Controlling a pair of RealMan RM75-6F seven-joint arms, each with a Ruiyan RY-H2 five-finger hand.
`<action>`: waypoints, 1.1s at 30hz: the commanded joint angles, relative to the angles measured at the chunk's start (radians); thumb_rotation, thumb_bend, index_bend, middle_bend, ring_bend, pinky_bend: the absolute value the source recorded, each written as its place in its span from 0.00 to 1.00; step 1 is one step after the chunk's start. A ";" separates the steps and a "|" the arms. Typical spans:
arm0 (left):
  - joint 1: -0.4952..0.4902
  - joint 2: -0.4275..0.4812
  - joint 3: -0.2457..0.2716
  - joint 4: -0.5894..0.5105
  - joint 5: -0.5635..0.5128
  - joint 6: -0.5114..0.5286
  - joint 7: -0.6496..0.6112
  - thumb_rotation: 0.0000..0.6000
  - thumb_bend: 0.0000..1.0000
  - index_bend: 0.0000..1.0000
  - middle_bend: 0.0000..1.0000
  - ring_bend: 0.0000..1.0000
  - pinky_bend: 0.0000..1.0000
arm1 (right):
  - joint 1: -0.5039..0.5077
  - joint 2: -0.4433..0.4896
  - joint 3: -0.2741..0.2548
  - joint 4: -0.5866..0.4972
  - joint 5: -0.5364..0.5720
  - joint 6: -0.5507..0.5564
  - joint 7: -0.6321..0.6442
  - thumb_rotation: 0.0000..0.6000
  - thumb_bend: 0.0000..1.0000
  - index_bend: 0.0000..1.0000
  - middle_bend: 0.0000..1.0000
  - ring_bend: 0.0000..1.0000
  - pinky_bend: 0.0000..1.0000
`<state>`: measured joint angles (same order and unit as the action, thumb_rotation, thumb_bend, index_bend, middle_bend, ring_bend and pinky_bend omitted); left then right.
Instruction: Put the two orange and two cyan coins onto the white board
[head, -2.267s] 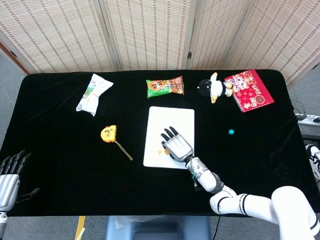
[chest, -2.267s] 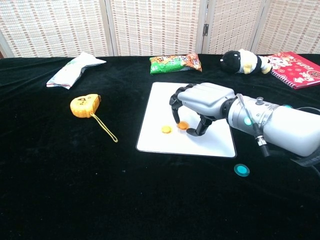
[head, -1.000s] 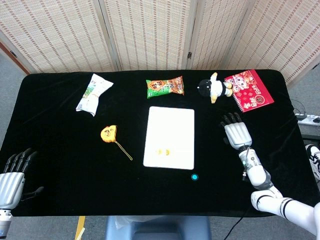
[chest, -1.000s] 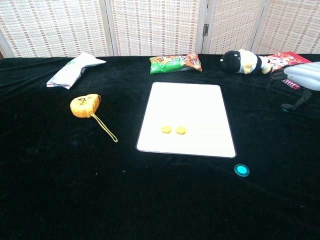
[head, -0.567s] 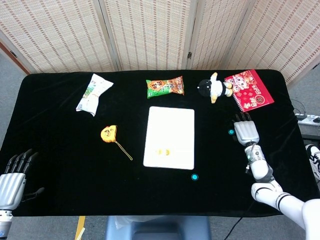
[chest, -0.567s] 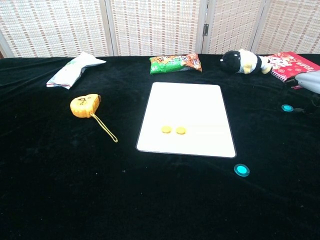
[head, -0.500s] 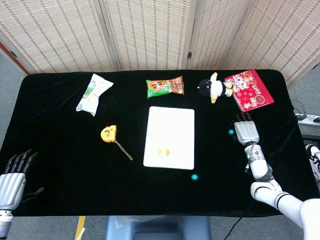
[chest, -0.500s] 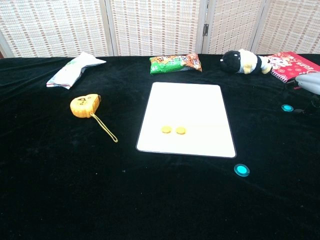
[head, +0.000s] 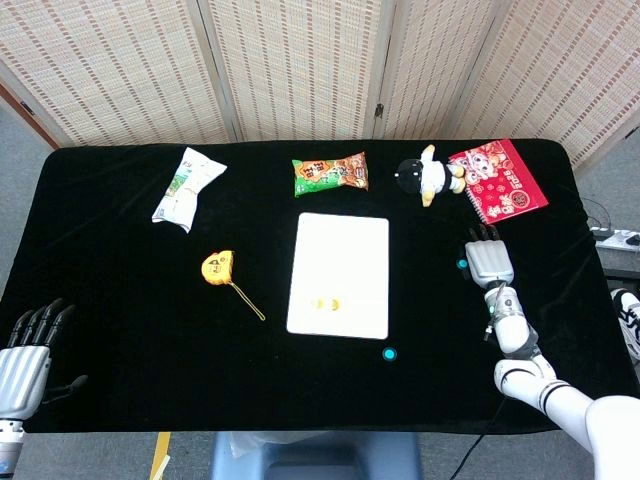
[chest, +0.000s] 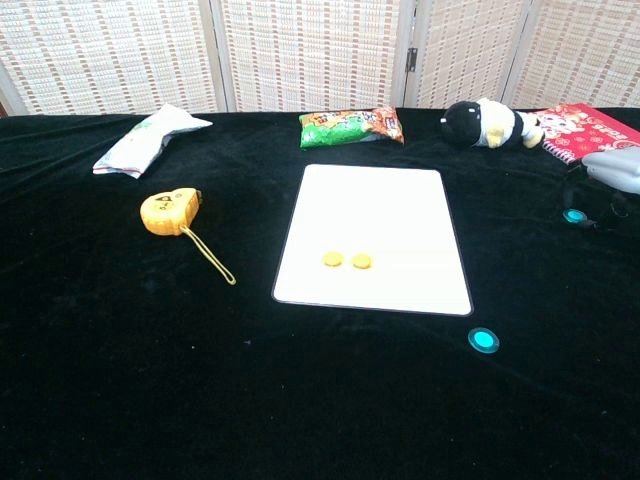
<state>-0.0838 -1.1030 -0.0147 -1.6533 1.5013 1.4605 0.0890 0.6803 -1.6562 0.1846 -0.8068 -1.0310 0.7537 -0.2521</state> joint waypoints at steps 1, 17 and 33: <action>0.000 0.000 0.000 0.001 -0.001 -0.001 0.000 1.00 0.07 0.00 0.00 0.06 0.00 | 0.000 -0.004 0.003 0.005 0.001 -0.002 -0.003 1.00 0.30 0.42 0.12 0.00 0.00; -0.002 0.001 0.000 0.001 -0.007 -0.007 0.001 1.00 0.07 0.00 0.00 0.06 0.00 | 0.000 -0.019 0.016 0.020 -0.025 -0.002 0.021 1.00 0.30 0.43 0.13 0.00 0.00; -0.003 0.005 -0.002 0.000 -0.001 0.000 -0.005 1.00 0.07 0.00 0.00 0.06 0.00 | 0.036 0.089 0.030 -0.340 -0.137 0.114 -0.038 1.00 0.30 0.44 0.14 0.00 0.00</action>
<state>-0.0866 -1.0982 -0.0171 -1.6531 1.4997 1.4608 0.0847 0.6920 -1.5825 0.2080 -1.0810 -1.1492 0.8562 -0.2525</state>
